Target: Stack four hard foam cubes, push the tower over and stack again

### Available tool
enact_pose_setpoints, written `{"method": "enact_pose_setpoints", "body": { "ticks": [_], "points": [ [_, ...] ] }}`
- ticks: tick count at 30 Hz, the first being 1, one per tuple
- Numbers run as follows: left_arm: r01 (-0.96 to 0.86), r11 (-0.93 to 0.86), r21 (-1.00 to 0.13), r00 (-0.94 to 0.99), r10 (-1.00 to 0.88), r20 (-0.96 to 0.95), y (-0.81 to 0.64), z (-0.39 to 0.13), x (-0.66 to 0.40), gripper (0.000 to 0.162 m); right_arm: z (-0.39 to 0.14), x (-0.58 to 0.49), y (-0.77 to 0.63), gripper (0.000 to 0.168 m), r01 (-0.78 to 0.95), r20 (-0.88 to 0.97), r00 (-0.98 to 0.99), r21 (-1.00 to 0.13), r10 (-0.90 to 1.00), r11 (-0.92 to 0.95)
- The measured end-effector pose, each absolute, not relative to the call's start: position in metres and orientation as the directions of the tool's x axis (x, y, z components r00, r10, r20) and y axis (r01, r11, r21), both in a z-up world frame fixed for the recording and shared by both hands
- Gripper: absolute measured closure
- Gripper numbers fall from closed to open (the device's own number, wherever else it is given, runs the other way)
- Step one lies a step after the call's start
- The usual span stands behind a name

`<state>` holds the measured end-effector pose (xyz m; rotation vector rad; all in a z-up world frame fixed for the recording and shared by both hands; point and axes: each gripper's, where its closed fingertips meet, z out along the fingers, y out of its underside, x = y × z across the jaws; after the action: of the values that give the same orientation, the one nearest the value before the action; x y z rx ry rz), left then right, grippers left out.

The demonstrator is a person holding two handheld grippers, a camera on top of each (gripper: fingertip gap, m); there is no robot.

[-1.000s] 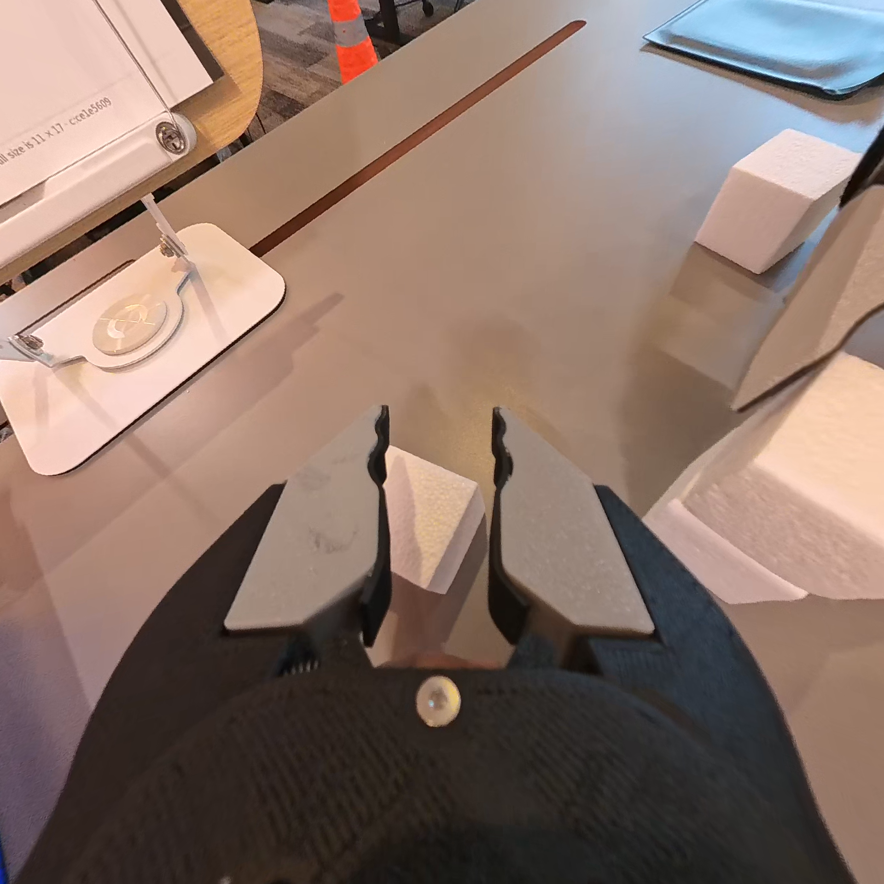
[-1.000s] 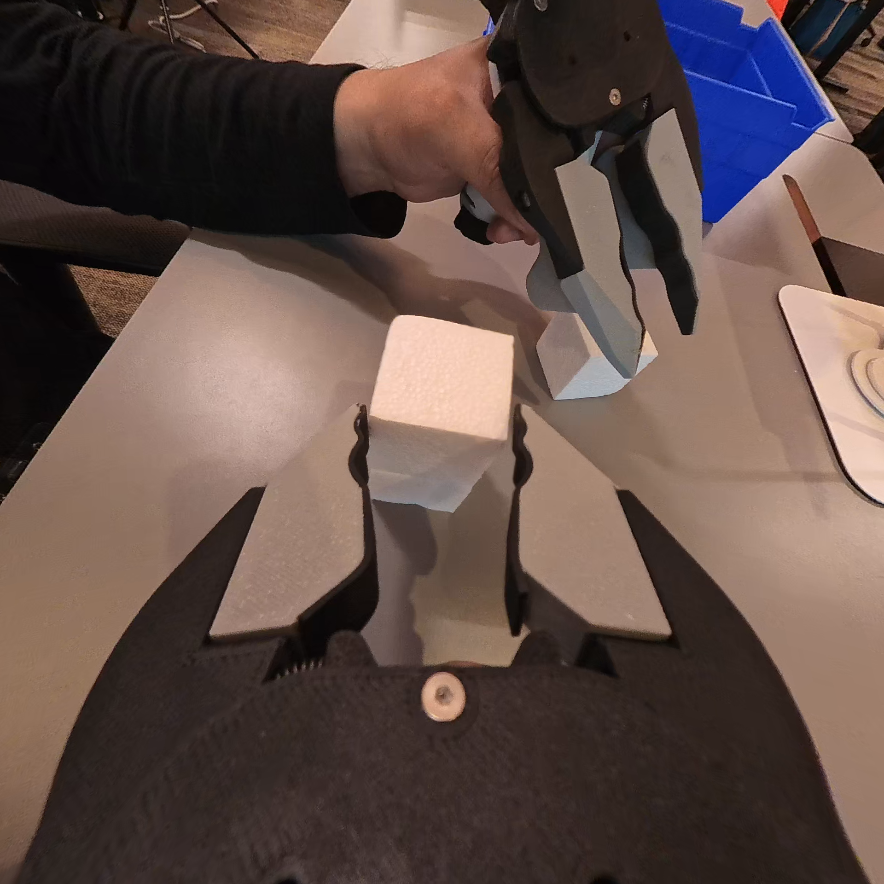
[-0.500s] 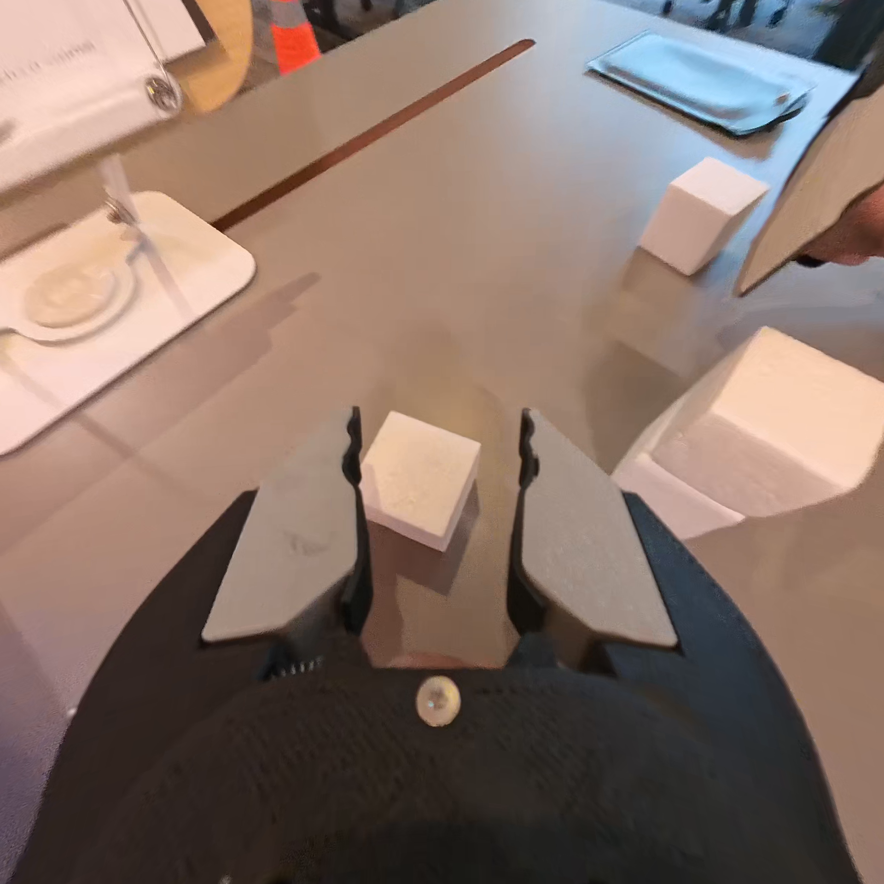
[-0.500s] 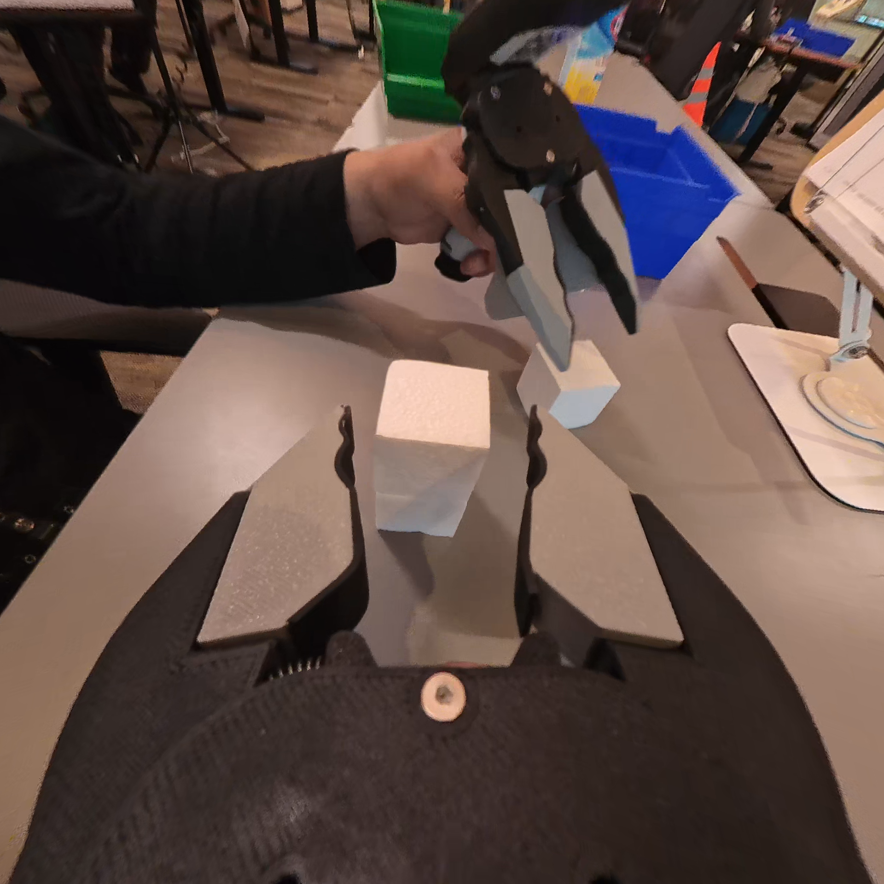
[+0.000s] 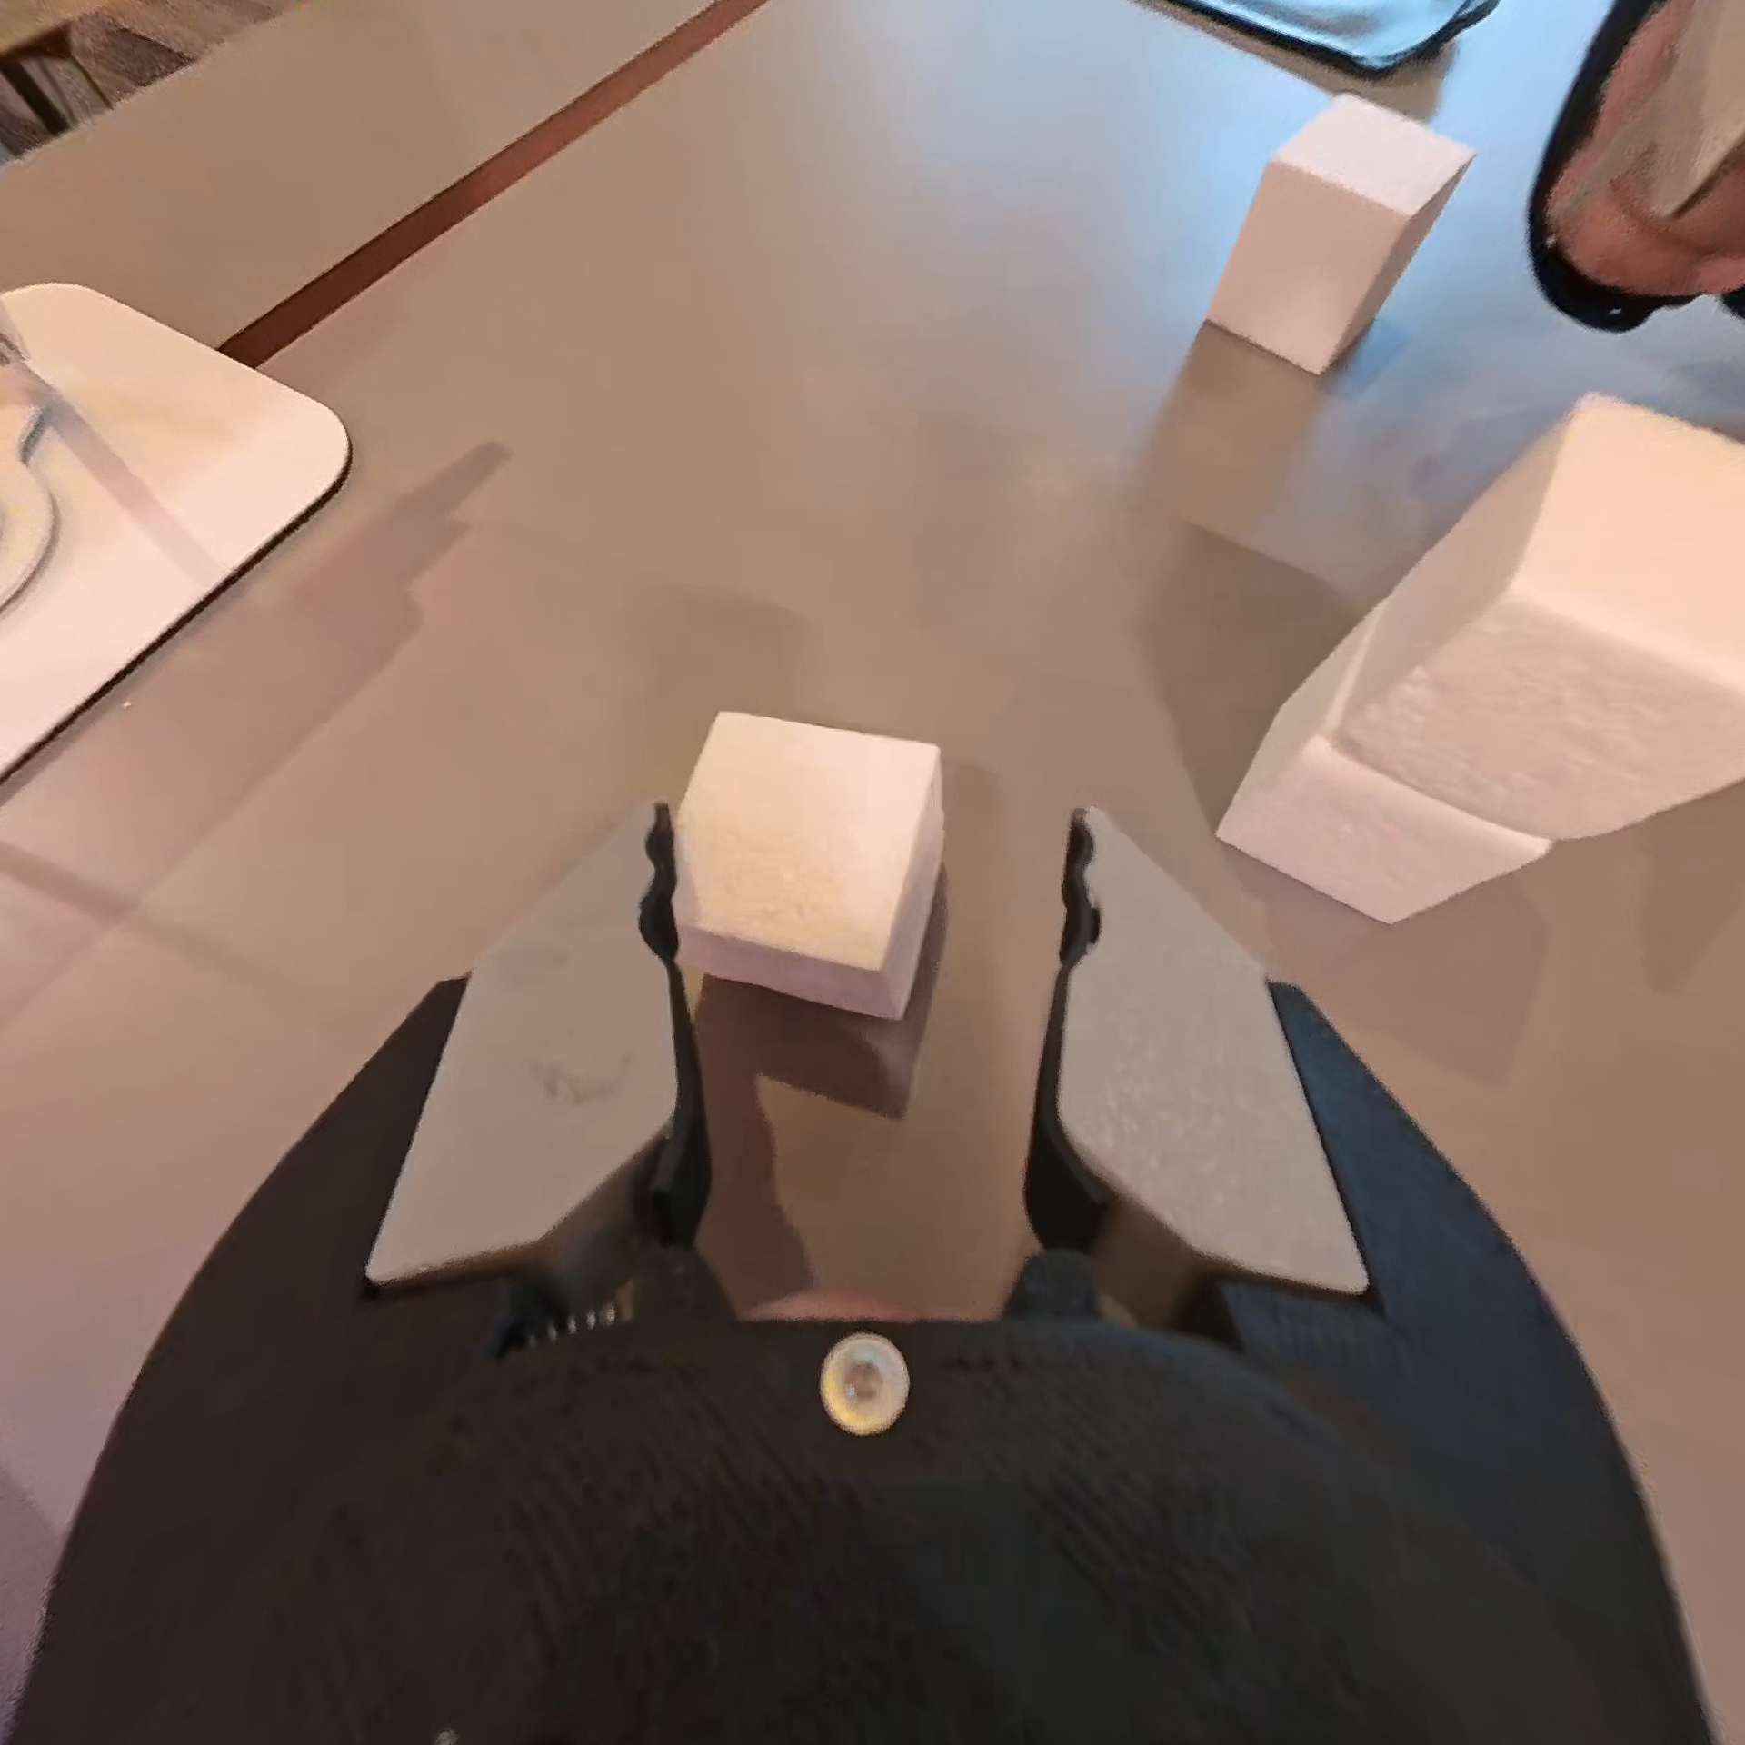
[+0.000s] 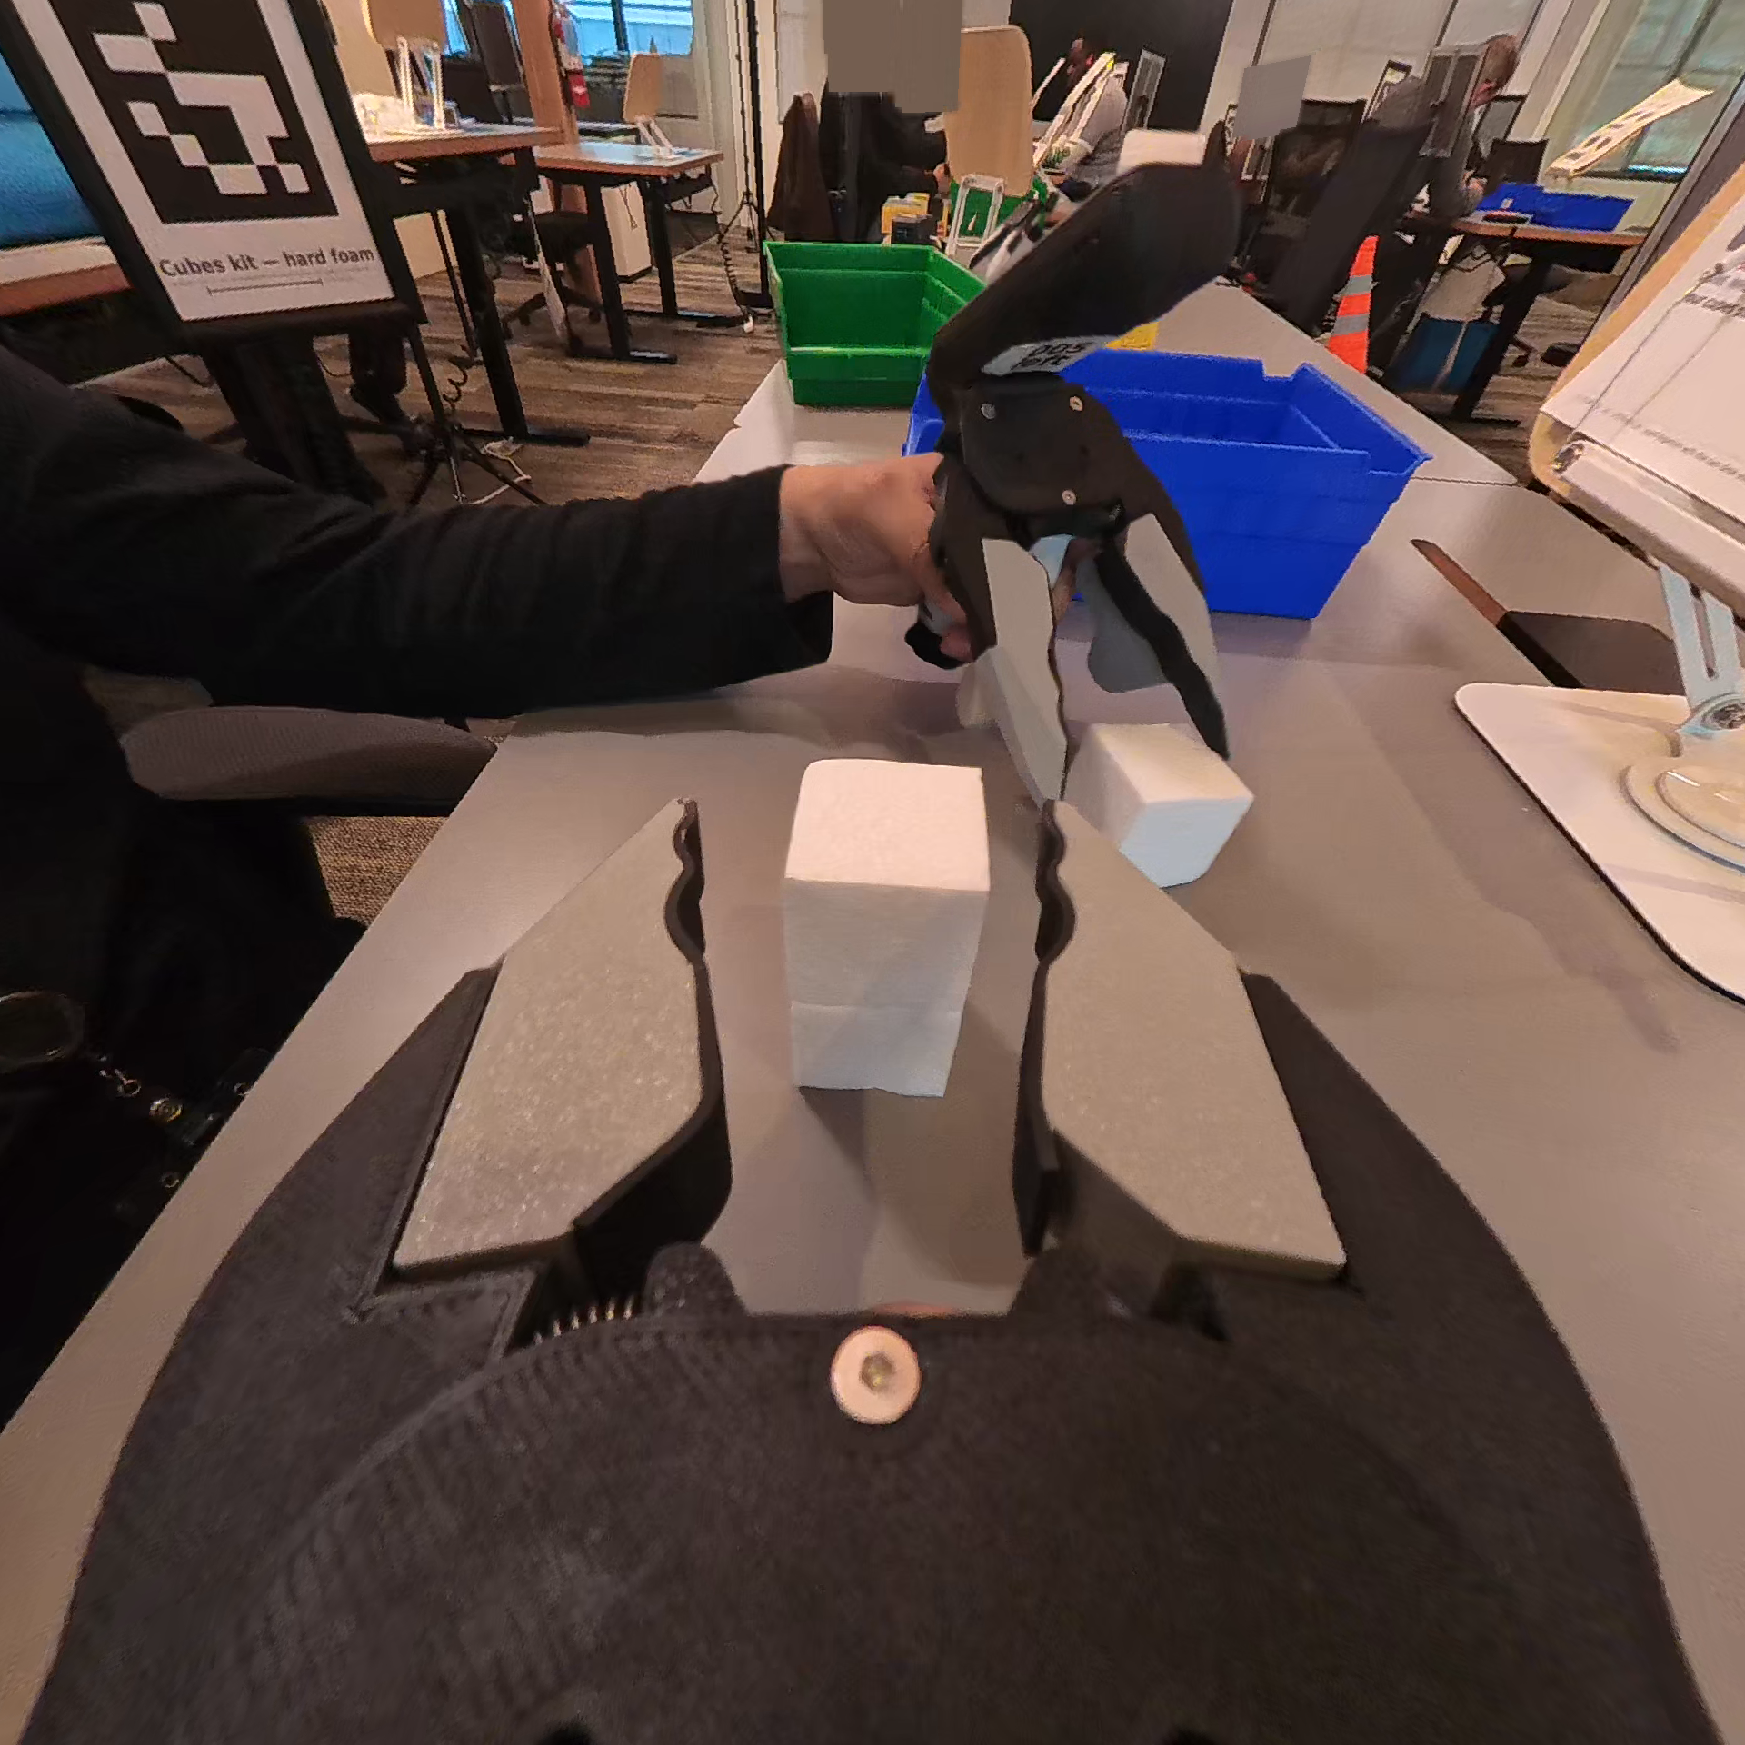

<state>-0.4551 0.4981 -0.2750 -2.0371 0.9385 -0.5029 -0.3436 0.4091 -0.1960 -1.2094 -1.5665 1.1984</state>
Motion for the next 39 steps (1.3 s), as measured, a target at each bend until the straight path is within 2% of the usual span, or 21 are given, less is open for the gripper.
{"method": "enact_pose_setpoints", "body": {
  "ticks": [4, 7, 12, 17, 18, 20, 25, 28, 32, 35, 39],
  "points": [
    [-0.455, -0.386, -0.802, 0.672, -0.740, -0.024, 0.504, -0.276, -0.460, 0.088, -0.198, -0.345, 0.405, 0.099, 0.218, 0.051, -0.225, -0.971, 0.973, 0.102],
    [-0.455, -0.386, -0.803, 0.718, -0.692, -0.074, 0.514, -0.275, -0.472, 0.088, -0.197, -0.344, 0.405, 0.100, 0.212, 0.048, -0.224, -0.972, 0.973, 0.097],
    [-0.416, -0.398, -0.818, 0.724, -0.689, -0.034, 0.514, -0.271, -0.474, 0.087, -0.197, -0.343, 0.405, 0.101, 0.208, 0.040, -0.223, -0.974, 0.974, 0.088],
    [-0.450, -0.443, -0.776, 0.730, -0.683, -0.034, 0.515, -0.288, -0.474, 0.087, -0.197, -0.343, 0.405, 0.101, 0.207, 0.037, -0.223, -0.975, 0.974, 0.085],
    [-0.461, -0.447, -0.767, 0.732, -0.680, -0.044, 0.516, -0.291, -0.474, 0.089, -0.197, -0.343, 0.405, 0.101, 0.206, 0.038, -0.222, -0.975, 0.974, 0.085],
    [-0.487, -0.447, -0.750, 0.723, -0.689, -0.059, 0.515, -0.297, -0.472, 0.106, -0.196, -0.343, 0.405, 0.101, 0.201, 0.037, -0.223, -0.976, 0.974, 0.084],
    [-0.505, -0.398, -0.765, 0.694, -0.714, -0.086, 0.510, -0.286, -0.467, 0.106, -0.191, -0.341, 0.405, 0.102, 0.182, 0.037, -0.222, -0.980, 0.974, 0.079],
    [-0.450, -0.322, -0.833, 0.684, -0.724, -0.090, 0.507, -0.258, -0.463, 0.106, -0.186, -0.340, 0.407, 0.103, 0.168, 0.047, -0.202, -0.982, 0.978, 0.082],
    [-0.316, -0.103, -0.943, 0.585, -0.804, -0.108, 0.482, -0.201, -0.444, 0.106, -0.177, -0.341, 0.415, 0.105, 0.141, 0.067, -0.143, -0.986, 0.987, 0.087],
    [-0.245, -0.001, -0.970, 0.471, -0.874, -0.118, 0.454, -0.175, -0.426, 0.106, -0.169, -0.344, 0.418, 0.105, 0.115, 0.089, -0.095, -0.988, 0.991, 0.100],
    [-0.243, 0.135, -0.961, 0.316, -0.925, -0.210, 0.418, -0.163, -0.399, 0.106, -0.153, -0.350, 0.412, 0.102, 0.054, 0.120, -0.068, -0.991, 0.990, 0.124]
  ]
}}
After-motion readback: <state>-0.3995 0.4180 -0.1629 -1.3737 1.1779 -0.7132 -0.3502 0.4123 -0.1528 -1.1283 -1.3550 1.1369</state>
